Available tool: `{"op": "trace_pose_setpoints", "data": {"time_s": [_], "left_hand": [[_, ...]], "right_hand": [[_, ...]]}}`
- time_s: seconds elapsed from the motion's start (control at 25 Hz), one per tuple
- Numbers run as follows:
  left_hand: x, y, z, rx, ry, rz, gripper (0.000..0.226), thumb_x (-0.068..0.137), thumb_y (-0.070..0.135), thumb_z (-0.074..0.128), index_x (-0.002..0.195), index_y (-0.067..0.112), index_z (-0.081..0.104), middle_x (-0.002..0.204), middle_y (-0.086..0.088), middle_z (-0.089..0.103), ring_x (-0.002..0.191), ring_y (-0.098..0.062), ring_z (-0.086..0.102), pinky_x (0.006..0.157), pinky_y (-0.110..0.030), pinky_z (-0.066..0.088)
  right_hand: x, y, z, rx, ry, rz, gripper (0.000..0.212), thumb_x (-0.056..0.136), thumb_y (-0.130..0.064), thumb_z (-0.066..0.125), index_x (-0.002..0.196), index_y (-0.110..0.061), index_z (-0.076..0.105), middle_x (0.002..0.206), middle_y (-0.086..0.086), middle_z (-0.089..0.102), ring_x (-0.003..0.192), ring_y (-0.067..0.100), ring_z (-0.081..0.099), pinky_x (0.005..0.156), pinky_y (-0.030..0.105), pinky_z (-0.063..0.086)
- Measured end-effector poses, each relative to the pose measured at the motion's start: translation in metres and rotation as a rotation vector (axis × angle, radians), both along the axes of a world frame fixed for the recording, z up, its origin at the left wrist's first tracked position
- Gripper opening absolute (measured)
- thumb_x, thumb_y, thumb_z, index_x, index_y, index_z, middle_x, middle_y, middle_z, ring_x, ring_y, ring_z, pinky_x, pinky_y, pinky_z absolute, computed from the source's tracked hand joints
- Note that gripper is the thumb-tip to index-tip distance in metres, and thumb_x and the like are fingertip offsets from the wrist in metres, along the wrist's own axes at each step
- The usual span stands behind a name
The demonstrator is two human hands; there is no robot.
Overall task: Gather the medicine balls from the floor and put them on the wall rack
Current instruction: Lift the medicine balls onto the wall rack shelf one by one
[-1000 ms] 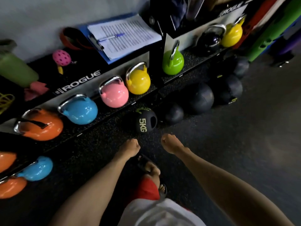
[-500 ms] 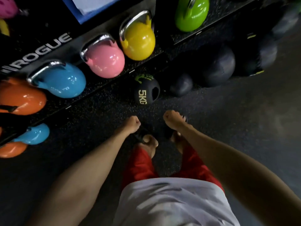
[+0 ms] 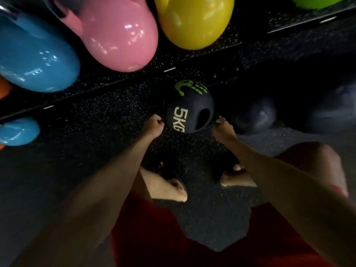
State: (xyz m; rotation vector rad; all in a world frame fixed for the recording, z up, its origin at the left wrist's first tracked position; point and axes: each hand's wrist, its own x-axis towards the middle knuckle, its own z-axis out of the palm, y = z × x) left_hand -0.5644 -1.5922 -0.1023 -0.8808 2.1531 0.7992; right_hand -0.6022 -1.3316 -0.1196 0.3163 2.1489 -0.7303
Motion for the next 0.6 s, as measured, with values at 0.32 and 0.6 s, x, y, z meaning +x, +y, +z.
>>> {"op": "trace_pose_setpoints", "data": {"time_s": [0.32,0.6], "left_hand": [[-0.062,-0.029,-0.178,0.198,0.069,0.278,0.064,0.101,0.031,0.051,0.156,0.018,0.021,0.159,-0.007,0.029,0.145,-0.026,0.031,0.118,-0.036,0.025],[-0.076,-0.018,-0.224,0.559,0.199,0.765,0.050,0.107,0.041,0.030,0.149,0.014,0.039,0.140,-0.011,0.053,0.126,-0.027,0.053,0.090,-0.033,0.048]], "right_hand": [[-0.044,-0.018,-0.195,-0.097,0.161,-0.229,0.046,0.096,-0.008,0.058,0.139,0.003,0.044,0.136,0.023,0.056,0.126,0.038,0.054,0.101,0.035,0.042],[-0.043,-0.033,-0.246,-0.179,0.305,-0.521,0.049,0.100,-0.006,0.052,0.144,0.008,0.039,0.144,0.023,0.048,0.134,0.035,0.048,0.115,0.035,0.035]]}}
